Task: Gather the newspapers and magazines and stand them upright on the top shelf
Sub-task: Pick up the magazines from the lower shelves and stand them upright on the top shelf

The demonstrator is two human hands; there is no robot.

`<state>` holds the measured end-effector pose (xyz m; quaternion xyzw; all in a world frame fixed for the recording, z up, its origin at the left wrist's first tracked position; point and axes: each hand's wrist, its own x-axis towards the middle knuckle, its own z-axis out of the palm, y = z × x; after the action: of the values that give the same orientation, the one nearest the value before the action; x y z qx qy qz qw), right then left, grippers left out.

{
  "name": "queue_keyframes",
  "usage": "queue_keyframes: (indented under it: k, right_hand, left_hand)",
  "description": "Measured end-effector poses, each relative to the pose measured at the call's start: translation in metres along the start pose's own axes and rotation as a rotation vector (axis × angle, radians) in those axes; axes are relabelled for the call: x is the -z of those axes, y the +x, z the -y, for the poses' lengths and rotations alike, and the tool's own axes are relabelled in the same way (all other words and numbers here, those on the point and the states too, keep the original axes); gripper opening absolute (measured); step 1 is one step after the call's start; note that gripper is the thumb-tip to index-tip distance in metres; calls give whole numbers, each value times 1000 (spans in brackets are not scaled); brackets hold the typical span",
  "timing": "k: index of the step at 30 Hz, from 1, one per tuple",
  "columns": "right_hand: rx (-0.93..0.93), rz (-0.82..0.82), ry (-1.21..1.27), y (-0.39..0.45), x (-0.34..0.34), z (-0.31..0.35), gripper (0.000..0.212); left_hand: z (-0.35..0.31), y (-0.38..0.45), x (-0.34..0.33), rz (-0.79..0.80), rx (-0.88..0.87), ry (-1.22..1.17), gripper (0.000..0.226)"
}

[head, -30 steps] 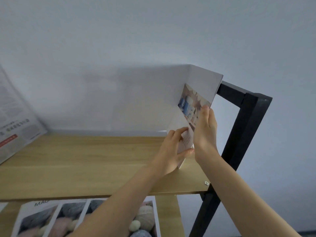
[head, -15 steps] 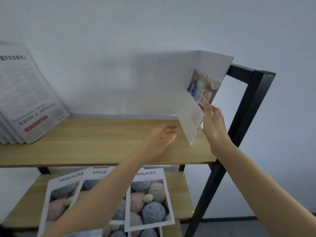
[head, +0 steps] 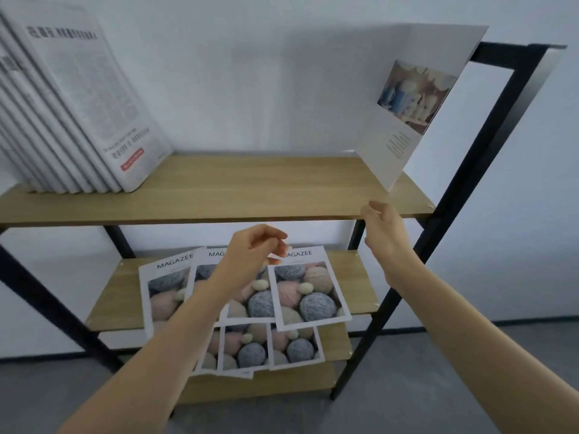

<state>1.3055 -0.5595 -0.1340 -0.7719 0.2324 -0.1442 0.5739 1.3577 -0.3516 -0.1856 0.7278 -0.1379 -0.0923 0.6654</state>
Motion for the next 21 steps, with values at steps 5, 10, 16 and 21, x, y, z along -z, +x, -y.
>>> queue_keyframes:
  k: [5,10,16,21]
  right_hand:
    - [-58,115,-82,-26,-43,-42,40]
    - [-161,227,-180,-14,-89,-93,32]
    - [-256,348,-355,27,-144,-151,37]
    - [-264,431,-536,60,-179,-192,34]
  left_hand:
    - [54,-27,29,0,191,-6,21]
    - [125,-27,52,-49,391,120,17]
    - [188,1,69,-69,535,342,18]
    - [223,40,75,-176,627,455,33]
